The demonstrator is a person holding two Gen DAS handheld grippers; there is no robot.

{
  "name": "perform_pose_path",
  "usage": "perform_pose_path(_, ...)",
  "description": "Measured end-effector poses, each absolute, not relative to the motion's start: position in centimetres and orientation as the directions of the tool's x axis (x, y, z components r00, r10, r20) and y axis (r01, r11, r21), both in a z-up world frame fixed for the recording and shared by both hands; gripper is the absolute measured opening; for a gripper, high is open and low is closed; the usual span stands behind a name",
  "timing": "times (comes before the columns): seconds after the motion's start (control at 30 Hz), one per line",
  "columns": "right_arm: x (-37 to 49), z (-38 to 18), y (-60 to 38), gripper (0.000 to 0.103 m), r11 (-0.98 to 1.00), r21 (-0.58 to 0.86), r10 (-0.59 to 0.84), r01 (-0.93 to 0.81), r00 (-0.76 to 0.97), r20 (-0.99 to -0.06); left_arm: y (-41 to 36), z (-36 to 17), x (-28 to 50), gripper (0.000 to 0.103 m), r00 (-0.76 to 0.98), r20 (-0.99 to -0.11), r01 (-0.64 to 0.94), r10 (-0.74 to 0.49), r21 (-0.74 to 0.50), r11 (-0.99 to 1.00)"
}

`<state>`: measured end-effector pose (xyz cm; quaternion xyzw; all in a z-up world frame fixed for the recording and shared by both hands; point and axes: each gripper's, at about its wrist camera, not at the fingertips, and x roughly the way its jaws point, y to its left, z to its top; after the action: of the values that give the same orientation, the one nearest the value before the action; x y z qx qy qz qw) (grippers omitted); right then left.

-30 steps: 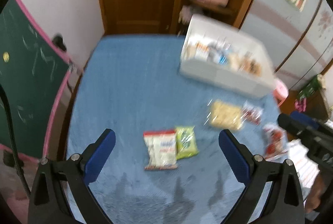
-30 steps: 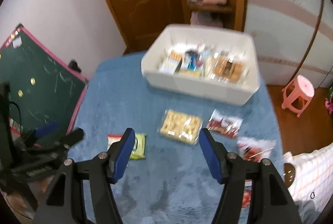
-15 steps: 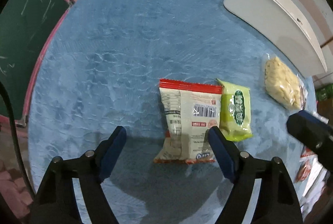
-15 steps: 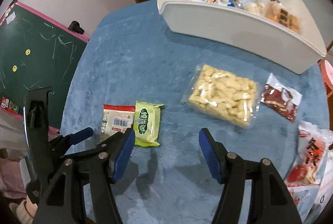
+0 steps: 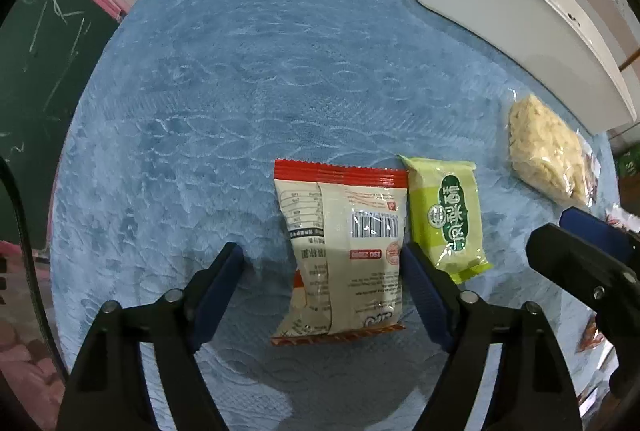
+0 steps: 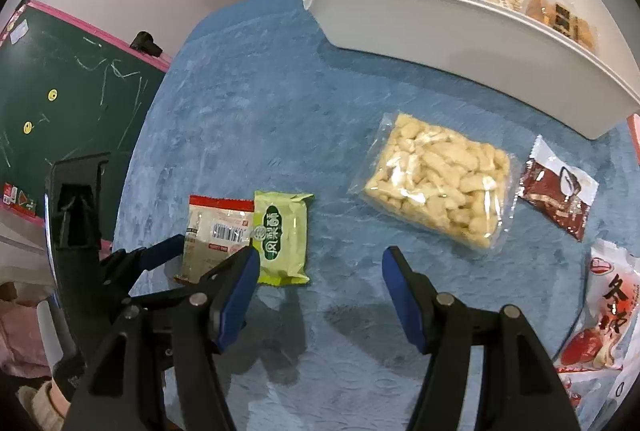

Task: Organize snacks
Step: 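Grasp the red-topped snack bag with the left tool while the right tool grasps the green pack, then carry both packs over the white tray and open both tools to drop them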

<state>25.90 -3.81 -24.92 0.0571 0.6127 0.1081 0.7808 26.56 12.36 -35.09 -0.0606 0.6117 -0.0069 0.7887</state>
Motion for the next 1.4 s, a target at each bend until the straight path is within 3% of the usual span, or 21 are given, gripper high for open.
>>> perform_pose_path(0.1,26.0,-25.3,-3.3,0.064,0.967,0.228,0.247,-0.109,0.217,-0.944,11.9,-34.2,26.4,0.044,0.264,-0.959,-0.047,-0.104,-0.121,0.992)
perform_pose_path(0.4,27.3,-27.5,-0.2,0.064,0.964,0.214,0.241,-0.158,0.177,-0.954,14.8,-33.5,24.5,0.044,0.256,-0.963,-0.116,-0.078,-0.111,0.987)
perform_pose_path(0.5,27.9,-28.9,1.1,0.053,0.966,0.189,0.216,-0.178,0.152,-0.964,16.1,-33.1,23.5,0.044,0.257,-0.963,-0.143,-0.078,-0.118,0.983)
perform_pose_path(0.6,27.9,-29.3,2.4,0.051,0.971,0.121,0.157,-0.204,0.173,-0.972,17.0,-32.4,23.0,0.044,0.265,-0.961,-0.165,-0.079,-0.126,0.978)
perform_pose_path(0.7,27.7,-29.5,3.3,0.042,0.973,0.040,0.087,-0.227,0.201,-0.976,17.7,-31.6,22.4,0.044,0.280,-0.957,-0.173,-0.076,-0.128,0.976)
perform_pose_path(0.93,26.9,-29.0,2.7,0.040,0.978,0.067,0.104,-0.197,0.182,-0.978,18.1,-29.7,21.5,0.044,0.314,-0.946,-0.155,-0.076,-0.130,0.979)
perform_pose_path(1.17,23.9,-24.6,1.9,0.040,0.977,0.095,0.134,-0.189,0.206,-0.969,17.0,-24.9,21.2,0.044,0.367,-0.925,-0.093,-0.103,-0.146,0.985)
perform_pose_path(1.4,22.1,-14.2,-1.6,0.040,0.984,0.061,0.120,-0.166,0.374,-0.920,15.6,-14.7,22.1,0.044,0.511,-0.834,0.020,-0.206,-0.228,0.973)
